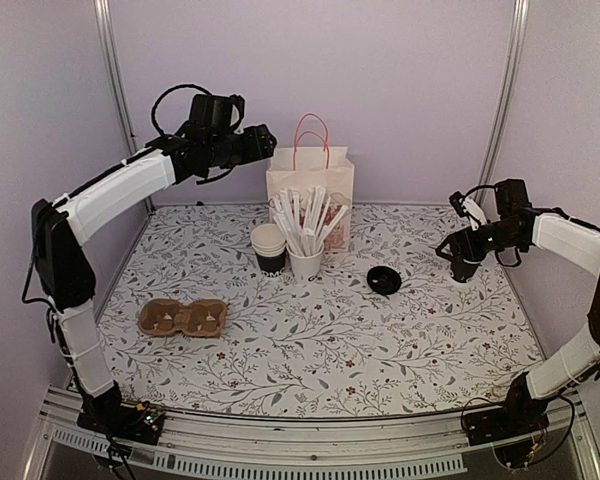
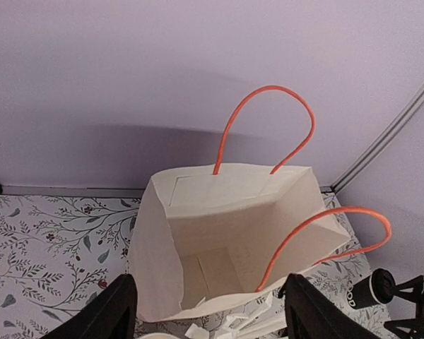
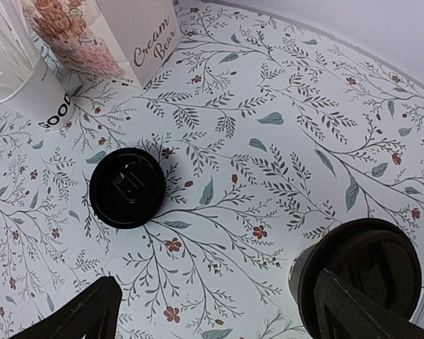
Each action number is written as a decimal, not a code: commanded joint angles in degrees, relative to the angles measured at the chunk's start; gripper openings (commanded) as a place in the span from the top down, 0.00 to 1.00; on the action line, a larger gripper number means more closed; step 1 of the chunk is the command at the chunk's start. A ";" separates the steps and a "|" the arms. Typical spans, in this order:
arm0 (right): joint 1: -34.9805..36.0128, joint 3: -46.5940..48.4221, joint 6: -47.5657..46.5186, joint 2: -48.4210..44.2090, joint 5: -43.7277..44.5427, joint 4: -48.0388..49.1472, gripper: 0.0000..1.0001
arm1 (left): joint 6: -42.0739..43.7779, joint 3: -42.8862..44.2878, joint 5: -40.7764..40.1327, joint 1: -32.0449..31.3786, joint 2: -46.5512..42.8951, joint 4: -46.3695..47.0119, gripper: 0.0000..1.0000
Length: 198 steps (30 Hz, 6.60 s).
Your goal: Pack the takeout coffee
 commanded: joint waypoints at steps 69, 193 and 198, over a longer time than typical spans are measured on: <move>0.06 -1.69 -1.13 1.07 -0.19 5.84 0.01 | -11.81 -57.98 -3.95 -31.21 -49.72 41.69 1.00; -1.34 0.66 -5.44 3.60 -7.58 -1.07 0.01 | 16.64 -47.22 11.02 15.12 -19.22 -31.94 0.43; -1.36 0.60 -5.31 3.22 -7.67 -1.18 0.01 | 15.45 -46.36 7.44 15.16 -14.88 -32.10 0.48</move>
